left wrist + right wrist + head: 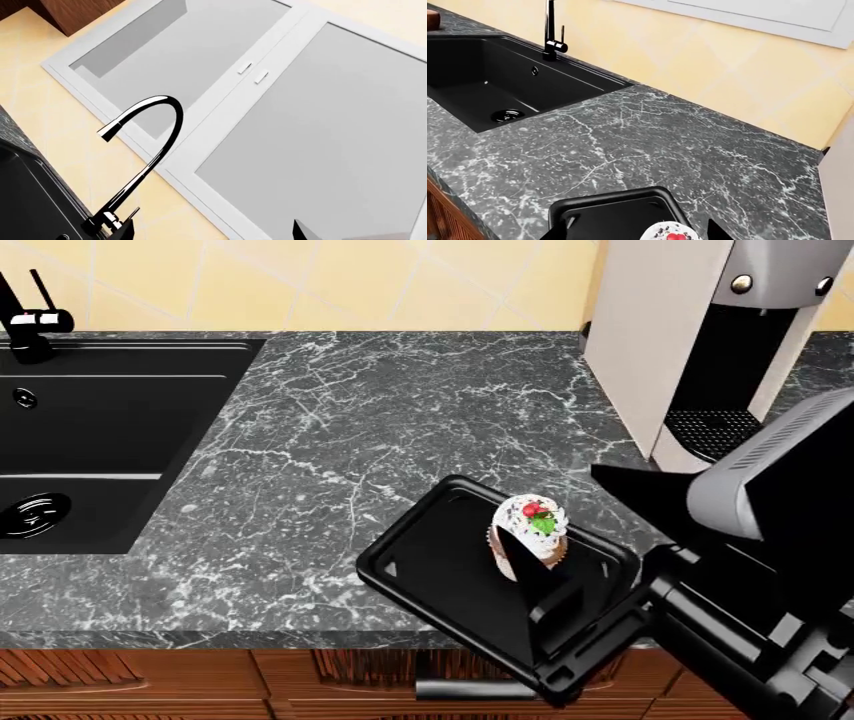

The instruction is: Move the fresh-baked cupcake off the tray onto the counter, and place the bowl used for mixing into the sink.

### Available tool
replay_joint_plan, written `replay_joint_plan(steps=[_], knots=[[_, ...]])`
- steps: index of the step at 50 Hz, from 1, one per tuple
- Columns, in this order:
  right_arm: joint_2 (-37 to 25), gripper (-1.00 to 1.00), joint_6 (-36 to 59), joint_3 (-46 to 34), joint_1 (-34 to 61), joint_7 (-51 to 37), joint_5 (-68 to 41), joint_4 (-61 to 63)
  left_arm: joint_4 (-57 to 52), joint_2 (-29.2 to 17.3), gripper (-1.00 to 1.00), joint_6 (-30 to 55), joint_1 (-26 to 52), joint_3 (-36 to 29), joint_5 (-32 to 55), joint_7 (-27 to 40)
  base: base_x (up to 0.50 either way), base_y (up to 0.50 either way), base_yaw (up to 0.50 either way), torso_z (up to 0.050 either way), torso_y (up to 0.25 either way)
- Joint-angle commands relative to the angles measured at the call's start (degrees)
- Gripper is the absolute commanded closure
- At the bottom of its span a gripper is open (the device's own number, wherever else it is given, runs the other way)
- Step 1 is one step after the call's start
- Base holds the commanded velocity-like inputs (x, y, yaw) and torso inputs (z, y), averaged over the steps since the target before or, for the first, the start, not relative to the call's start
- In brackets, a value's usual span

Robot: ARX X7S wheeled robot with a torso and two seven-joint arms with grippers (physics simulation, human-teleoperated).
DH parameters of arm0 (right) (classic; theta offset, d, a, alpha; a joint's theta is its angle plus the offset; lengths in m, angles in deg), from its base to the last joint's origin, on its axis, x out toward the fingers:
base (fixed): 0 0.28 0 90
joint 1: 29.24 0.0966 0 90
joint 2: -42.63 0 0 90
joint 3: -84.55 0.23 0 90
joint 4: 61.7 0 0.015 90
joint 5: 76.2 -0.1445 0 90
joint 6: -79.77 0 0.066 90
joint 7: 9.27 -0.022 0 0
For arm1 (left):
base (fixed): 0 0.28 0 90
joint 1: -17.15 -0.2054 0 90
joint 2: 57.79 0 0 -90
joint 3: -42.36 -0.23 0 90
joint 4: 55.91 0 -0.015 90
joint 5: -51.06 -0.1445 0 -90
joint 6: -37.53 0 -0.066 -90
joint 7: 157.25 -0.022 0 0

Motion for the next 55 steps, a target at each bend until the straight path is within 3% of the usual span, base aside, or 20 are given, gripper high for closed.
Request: replay_joint_plan(steps=[1,32,55], knots=[[1.1,-1.00,2.0,1.6,-2.6,2.6,3.4,-0.8,0.0,-0.2,-1.00,-0.1,0.0,-0.1,0.0,0.2,0.00,0.00,0.00,0.000,0.000],[3.6,-1.00,5.8,4.8,-8.1,9.6,13.1,-1.9,0.3,-0.1,-1.00,-0.4,0.1,-1.0,-0.8,0.1,0.00,0.00,0.00,0.000,0.000],[6.7,-1.00,9.1,7.3,-12.9,22.2,27.0,-1.1,0.4,-0.2,-1.00,-0.6,0.0,-1.5,-1.1,0.1,0.00,0.00,0.00,0.000,0.000]])
